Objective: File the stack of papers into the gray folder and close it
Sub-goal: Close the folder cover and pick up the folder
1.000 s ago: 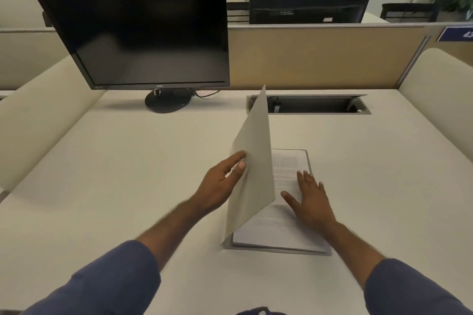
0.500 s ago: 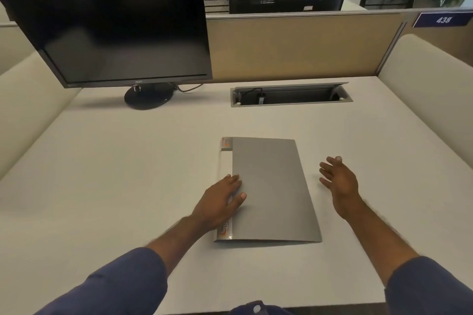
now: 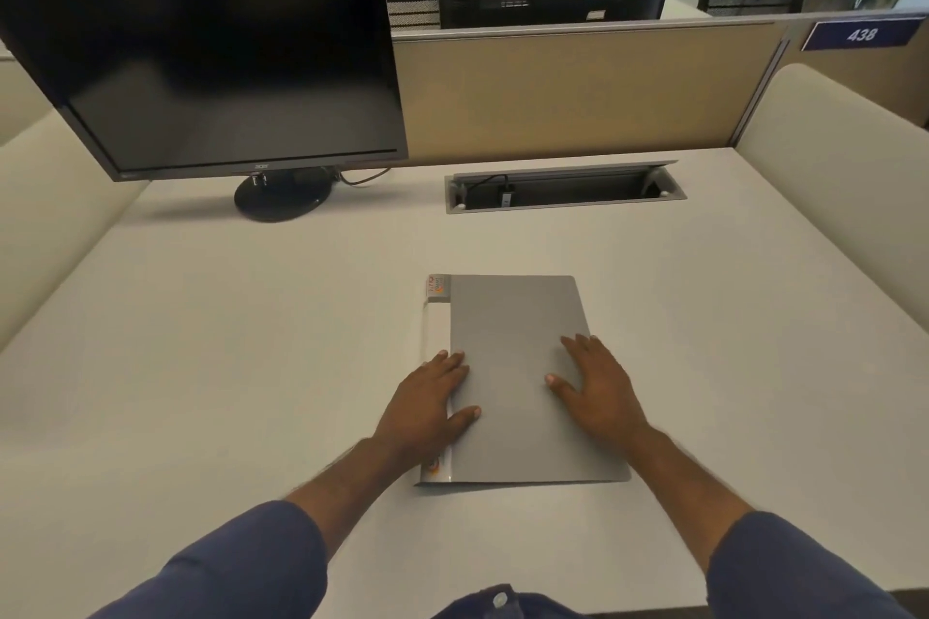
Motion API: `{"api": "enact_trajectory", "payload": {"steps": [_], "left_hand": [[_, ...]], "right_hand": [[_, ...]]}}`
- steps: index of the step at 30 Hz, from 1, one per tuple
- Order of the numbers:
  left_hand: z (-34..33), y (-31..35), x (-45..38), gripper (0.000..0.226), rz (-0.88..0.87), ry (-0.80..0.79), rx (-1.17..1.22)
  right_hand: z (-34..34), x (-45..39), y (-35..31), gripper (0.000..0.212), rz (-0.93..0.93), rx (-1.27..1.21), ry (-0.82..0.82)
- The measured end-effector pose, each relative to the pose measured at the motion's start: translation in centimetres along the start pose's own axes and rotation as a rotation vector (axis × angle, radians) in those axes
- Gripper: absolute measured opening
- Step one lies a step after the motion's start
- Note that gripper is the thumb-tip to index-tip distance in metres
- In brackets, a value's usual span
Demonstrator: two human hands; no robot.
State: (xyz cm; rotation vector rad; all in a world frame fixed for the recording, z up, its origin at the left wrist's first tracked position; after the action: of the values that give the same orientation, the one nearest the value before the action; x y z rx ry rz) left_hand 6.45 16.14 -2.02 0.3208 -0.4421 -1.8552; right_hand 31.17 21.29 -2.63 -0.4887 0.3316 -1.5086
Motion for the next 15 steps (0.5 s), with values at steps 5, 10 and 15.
{"api": "enact_trajectory", "payload": {"steps": [5, 10, 15], "left_hand": [[0.9, 0.0, -0.3, 0.086, 0.242, 0.052, 0.001], [1.4, 0.4, -0.6, 0.106, 0.578, 0.063, 0.160], [2.5, -0.3, -1.2, 0.048, 0.786, 0.199, 0.904]], "right_hand": [[-0.9, 0.5, -0.3, 0.059, 0.040, 0.050, -0.005], [-1.1, 0.7, -0.3, 0.058, 0.045, 0.058, -0.002], [-1.1, 0.6, -0.3, 0.056, 0.021, 0.034, -0.011]]}}
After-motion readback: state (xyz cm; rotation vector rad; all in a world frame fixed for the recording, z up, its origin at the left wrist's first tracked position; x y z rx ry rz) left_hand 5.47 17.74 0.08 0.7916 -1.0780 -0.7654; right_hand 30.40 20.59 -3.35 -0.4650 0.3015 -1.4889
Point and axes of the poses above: each hand's wrist, its own x-axis away from the middle knuckle, its own z-axis out of the back of the hand, y = z × x, the point moved 4 cm from there along -x, towards the middle knuckle, and after that the axes turned 9 degrees about -z, right-handed, at the moved point
